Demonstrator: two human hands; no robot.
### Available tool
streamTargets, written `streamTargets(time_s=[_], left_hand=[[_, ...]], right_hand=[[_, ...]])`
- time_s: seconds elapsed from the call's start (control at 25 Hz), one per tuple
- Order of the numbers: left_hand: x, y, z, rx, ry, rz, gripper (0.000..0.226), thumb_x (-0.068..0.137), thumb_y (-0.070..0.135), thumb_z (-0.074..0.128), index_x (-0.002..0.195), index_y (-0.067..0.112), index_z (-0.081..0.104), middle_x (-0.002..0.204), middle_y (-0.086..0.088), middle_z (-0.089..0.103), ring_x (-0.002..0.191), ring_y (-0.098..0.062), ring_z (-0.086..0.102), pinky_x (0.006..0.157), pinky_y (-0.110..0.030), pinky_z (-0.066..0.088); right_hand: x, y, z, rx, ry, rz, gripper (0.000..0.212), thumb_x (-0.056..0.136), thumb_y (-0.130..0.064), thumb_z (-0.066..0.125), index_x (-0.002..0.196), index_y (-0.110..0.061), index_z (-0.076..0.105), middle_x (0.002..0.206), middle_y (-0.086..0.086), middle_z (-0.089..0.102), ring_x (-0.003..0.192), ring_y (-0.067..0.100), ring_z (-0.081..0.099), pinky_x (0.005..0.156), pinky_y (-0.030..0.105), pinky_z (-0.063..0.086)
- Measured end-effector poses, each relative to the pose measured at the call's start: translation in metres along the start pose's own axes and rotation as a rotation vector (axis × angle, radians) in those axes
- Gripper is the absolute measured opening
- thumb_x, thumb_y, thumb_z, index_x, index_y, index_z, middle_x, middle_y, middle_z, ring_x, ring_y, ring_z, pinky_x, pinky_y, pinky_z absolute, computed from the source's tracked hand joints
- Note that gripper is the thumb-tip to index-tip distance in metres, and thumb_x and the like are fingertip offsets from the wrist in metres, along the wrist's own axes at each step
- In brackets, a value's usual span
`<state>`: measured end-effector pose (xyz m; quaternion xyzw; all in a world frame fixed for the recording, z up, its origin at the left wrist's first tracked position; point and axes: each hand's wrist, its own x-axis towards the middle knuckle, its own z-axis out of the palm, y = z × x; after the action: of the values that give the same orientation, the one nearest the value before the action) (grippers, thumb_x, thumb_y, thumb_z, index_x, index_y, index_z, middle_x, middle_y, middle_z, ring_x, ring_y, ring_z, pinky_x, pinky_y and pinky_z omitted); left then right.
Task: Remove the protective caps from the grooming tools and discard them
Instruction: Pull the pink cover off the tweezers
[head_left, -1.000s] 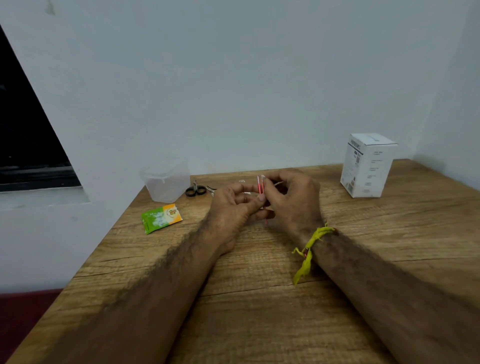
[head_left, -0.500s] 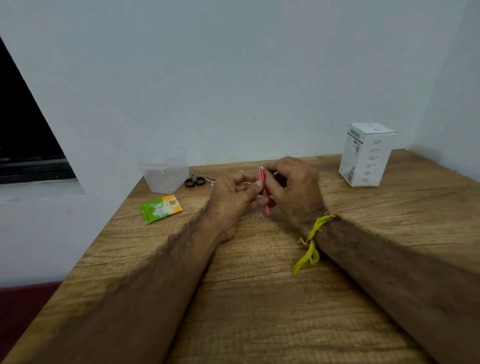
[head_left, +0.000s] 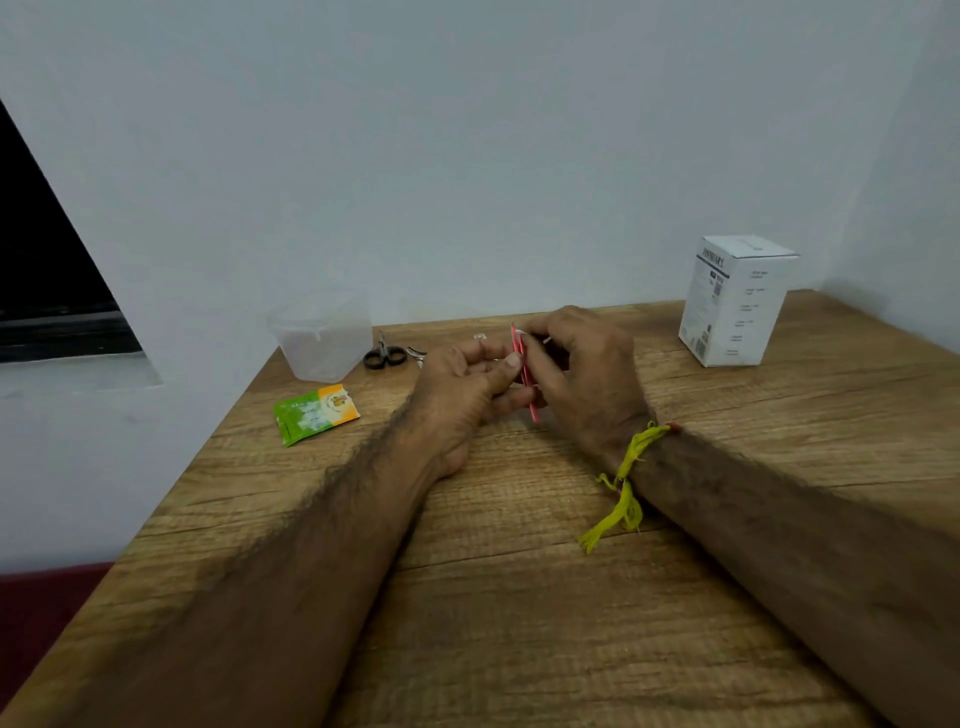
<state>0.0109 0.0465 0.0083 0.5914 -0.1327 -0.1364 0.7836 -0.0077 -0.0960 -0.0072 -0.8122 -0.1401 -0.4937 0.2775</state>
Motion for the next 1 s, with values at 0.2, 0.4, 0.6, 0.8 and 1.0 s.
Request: streamTargets(time_s=[0.2, 0.4, 0.6, 0.8, 1.0], left_hand=[[0.0, 0.002, 0.0, 0.011, -0.045, -0.027, 0.011, 0.093, -0.002, 0.061, 0.103, -0.005, 0.067, 0.082, -0.014, 0.075, 0.065, -0.025, 0.075, 0.055, -0.022, 0.06], [-0.001, 0.002, 0.001, 0.024, -0.054, -0.027, 0.017, 0.092, -0.002, 0.062, 0.108, -0.008, 0.066, 0.085, -0.014, 0.074, 0.067, -0.026, 0.075, 0.056, -0.022, 0.06], [0.0, 0.001, 0.0, 0.037, -0.047, -0.018, 0.021, 0.092, 0.0, 0.062, 0.112, -0.007, 0.066, 0.091, -0.018, 0.074, 0.073, -0.027, 0.075, 0.056, -0.023, 0.06], [-0.001, -0.002, 0.001, 0.083, -0.061, 0.012, 0.021, 0.092, 0.005, 0.063, 0.111, -0.003, 0.067, 0.091, -0.021, 0.075, 0.069, -0.026, 0.075, 0.052, -0.024, 0.059], [0.003, -0.002, -0.002, 0.061, -0.082, 0.013, 0.012, 0.092, 0.003, 0.061, 0.099, 0.001, 0.07, 0.078, -0.012, 0.075, 0.063, -0.017, 0.074, 0.053, -0.023, 0.058]], right_hand=[[-0.002, 0.011, -0.01, 0.011, -0.063, -0.081, 0.007, 0.089, -0.003, 0.069, 0.093, -0.004, 0.075, 0.078, 0.005, 0.068, 0.073, 0.018, 0.061, 0.068, 0.031, 0.051], [-0.001, 0.011, -0.009, 0.015, -0.033, -0.077, 0.005, 0.088, -0.004, 0.07, 0.09, -0.005, 0.075, 0.078, 0.005, 0.067, 0.072, 0.014, 0.059, 0.067, 0.031, 0.051], [0.001, 0.01, -0.01, 0.014, -0.051, -0.085, 0.009, 0.088, -0.008, 0.069, 0.093, -0.004, 0.075, 0.081, 0.006, 0.067, 0.074, 0.018, 0.063, 0.068, 0.035, 0.054], [-0.002, 0.01, -0.015, 0.063, -0.07, -0.092, 0.008, 0.087, -0.005, 0.07, 0.092, -0.004, 0.075, 0.08, 0.006, 0.067, 0.075, 0.019, 0.063, 0.068, 0.037, 0.053], [-0.003, 0.008, -0.017, 0.101, -0.059, -0.095, 0.008, 0.085, -0.003, 0.072, 0.09, -0.003, 0.076, 0.076, 0.005, 0.067, 0.07, 0.016, 0.062, 0.063, 0.035, 0.054]])
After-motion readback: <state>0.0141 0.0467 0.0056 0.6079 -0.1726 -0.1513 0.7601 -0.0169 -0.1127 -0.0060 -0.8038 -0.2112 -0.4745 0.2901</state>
